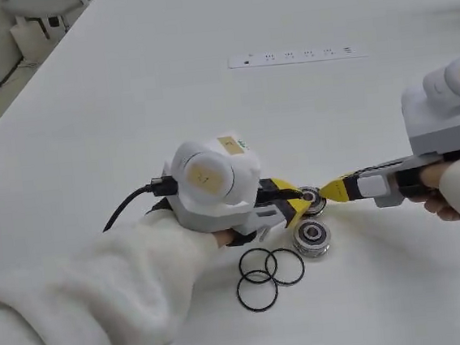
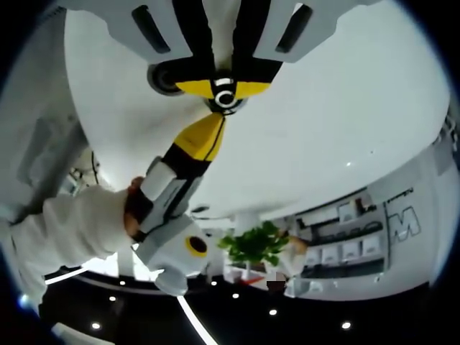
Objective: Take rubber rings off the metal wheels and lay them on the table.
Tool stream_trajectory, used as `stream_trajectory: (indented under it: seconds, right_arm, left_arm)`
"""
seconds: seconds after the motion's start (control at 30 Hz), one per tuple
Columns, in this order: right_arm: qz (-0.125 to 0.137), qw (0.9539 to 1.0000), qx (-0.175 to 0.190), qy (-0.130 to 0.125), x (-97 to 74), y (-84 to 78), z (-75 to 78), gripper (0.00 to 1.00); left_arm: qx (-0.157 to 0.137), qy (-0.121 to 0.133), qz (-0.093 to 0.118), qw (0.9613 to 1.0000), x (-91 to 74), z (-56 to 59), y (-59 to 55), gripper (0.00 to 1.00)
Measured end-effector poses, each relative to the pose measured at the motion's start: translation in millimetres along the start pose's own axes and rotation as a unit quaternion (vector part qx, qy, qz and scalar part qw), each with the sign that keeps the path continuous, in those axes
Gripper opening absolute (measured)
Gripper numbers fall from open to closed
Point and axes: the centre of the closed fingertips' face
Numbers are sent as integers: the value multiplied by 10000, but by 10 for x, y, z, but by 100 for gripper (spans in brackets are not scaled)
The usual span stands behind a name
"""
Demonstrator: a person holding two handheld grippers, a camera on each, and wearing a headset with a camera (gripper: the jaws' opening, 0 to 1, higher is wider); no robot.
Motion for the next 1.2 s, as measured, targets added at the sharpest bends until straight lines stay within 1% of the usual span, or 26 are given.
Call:
stream_trajectory:
  seconds: [0.63,1.2]
  right_arm:
    - [-33,9998,-170,-13,1,18,-32,0]
    - [-23,9996,-277,31,4,36,-72,0]
  left_arm:
    - [-28,3,25,10000,-4,0,0,9]
    - [-54,9,37,10000,-8,2,0,9]
Point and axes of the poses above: the centre of the closed fingertips' face, and the gripper's own axes: x roughly forward along the fingers, z roughly to its right, y roughly out of its top, and after that the axes turned 8 degrees about -z, right-handed
